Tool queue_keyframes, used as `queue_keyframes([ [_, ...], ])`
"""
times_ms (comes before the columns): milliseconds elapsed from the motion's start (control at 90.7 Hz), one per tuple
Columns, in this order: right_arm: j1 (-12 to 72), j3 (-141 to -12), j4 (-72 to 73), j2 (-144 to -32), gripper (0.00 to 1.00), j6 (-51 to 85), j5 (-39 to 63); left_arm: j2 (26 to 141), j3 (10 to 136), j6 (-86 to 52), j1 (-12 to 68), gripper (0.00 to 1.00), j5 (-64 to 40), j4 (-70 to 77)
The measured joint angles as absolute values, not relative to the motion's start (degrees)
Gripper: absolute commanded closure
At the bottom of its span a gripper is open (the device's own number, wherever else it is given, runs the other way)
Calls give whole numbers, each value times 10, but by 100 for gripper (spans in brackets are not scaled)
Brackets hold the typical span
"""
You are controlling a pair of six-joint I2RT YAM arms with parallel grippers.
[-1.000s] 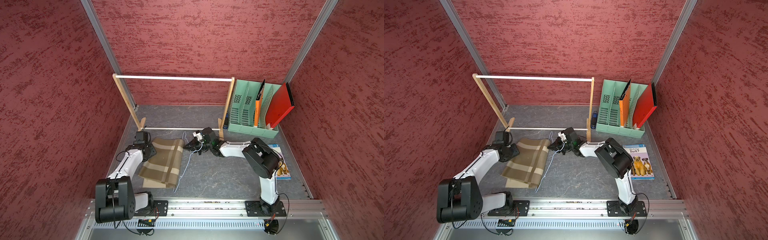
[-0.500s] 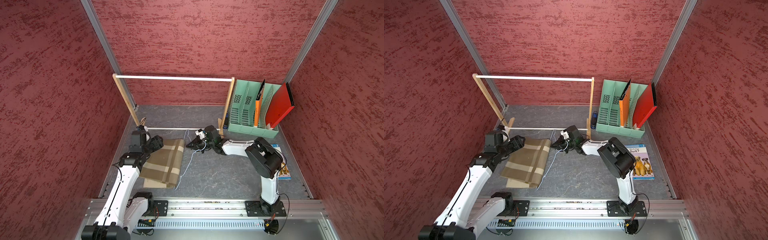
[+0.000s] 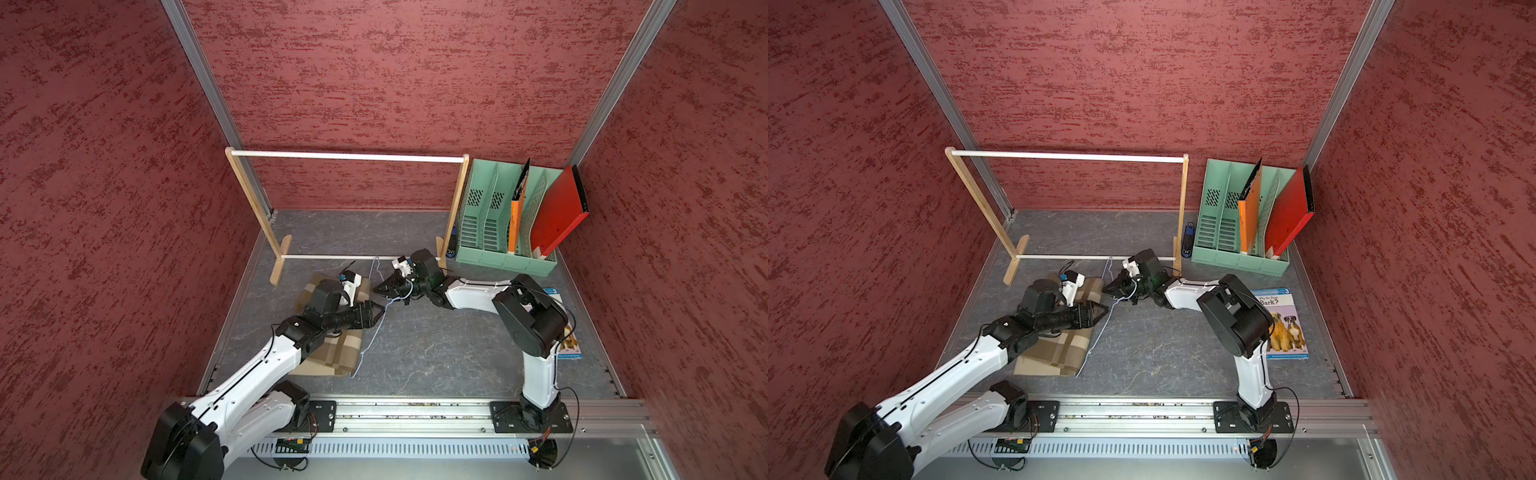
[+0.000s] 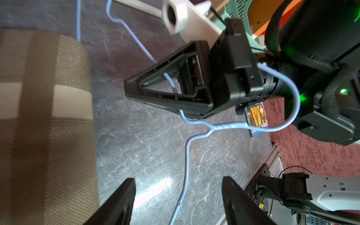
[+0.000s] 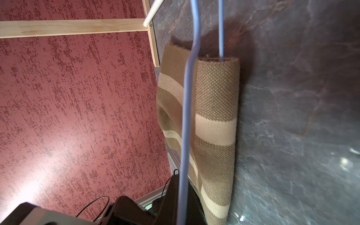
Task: Hang the scarf on the hanger
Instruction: Place the hanger at the clothesline.
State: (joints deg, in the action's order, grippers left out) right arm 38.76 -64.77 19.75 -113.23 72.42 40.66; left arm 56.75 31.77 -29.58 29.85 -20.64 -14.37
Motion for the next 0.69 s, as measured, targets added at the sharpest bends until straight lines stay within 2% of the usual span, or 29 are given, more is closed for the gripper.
queue_keyframes([
  [88, 387, -648, 197, -1132, 100, 724, 406, 593, 318, -294, 320, 27, -190, -132],
  [187, 387, -648, 196, -1132, 100, 724, 406, 618, 318, -286, 332, 35, -175, -119],
  [551, 387, -648, 187, -1129, 100, 724, 403, 678, 330, -265, 347, 75, -164, -80],
  [694, 387, -648, 184, -1129, 100, 724, 399, 681, 331, -263, 349, 88, -168, -67],
])
